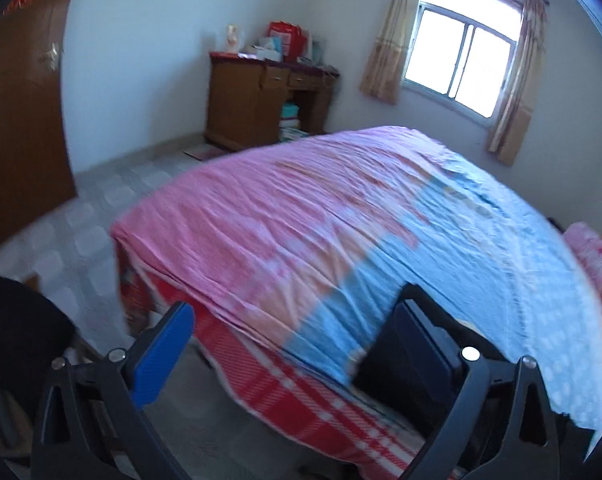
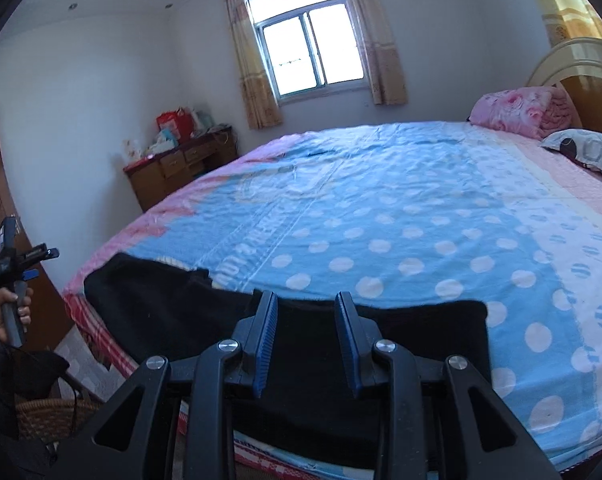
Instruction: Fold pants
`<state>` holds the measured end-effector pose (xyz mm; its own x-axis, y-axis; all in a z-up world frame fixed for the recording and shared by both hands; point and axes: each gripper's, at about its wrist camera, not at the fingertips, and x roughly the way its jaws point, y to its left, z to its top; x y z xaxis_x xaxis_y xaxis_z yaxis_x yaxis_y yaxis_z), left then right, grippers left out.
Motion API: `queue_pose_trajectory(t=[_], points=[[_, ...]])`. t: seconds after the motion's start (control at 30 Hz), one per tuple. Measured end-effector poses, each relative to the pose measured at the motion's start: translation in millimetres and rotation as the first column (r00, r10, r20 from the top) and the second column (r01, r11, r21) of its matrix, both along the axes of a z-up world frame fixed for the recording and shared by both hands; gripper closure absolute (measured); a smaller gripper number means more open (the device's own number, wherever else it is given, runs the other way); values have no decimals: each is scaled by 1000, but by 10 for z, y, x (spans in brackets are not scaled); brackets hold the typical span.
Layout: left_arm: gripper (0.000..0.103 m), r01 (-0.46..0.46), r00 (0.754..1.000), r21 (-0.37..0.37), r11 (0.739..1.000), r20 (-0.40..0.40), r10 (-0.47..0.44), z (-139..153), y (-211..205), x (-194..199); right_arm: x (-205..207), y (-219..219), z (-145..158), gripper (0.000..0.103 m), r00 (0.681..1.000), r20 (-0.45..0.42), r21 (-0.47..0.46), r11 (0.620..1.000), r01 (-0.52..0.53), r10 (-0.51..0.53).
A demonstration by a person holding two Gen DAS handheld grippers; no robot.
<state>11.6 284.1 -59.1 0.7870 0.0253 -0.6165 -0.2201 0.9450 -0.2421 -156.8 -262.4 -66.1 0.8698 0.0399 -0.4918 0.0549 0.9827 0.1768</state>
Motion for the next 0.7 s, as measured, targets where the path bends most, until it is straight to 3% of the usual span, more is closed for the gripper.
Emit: queue_pose_trajectory(t=[0.17,0.27,0.33,0.4,0.47,0.53,0.57,0.7], points=[[1,85,996,-59,995,-10,-85,-331,-264,118,81,-142,-254,71,998,-69,54,998,20,-16],[1,125,992,-32,992,-12,-125,-453,-426,173,73,-225,-294,71,996,-77,78,996,44,-38],[1,131,991,-28,991,-27,-132,-541,-476,213,57,-259,-287,71,996,-74,84,995,58,-52],[1,130,990,-98,987,-46,-135,-664,-472,220,43,-262,-273,71,996,-70,82,995,62,-56],[2,105,994,-106,989,-14,-107,-688,-488,171,38,-244,-267,71,996,-70,76,995,59,-54],[5,120,993,-118,986,-6,-121,-684,-565,132,45,-220,-269,71,996,-73,73,996,52,-47],[12,115,993,-112,987,3,-116,-669,-619,101,55,-212,-270,71,996,-75,71,996,48,-43],[20,120,993,-183,976,43,-114,-657,-631,55,72,-191,-279,71,996,-82,65,997,37,-31]])
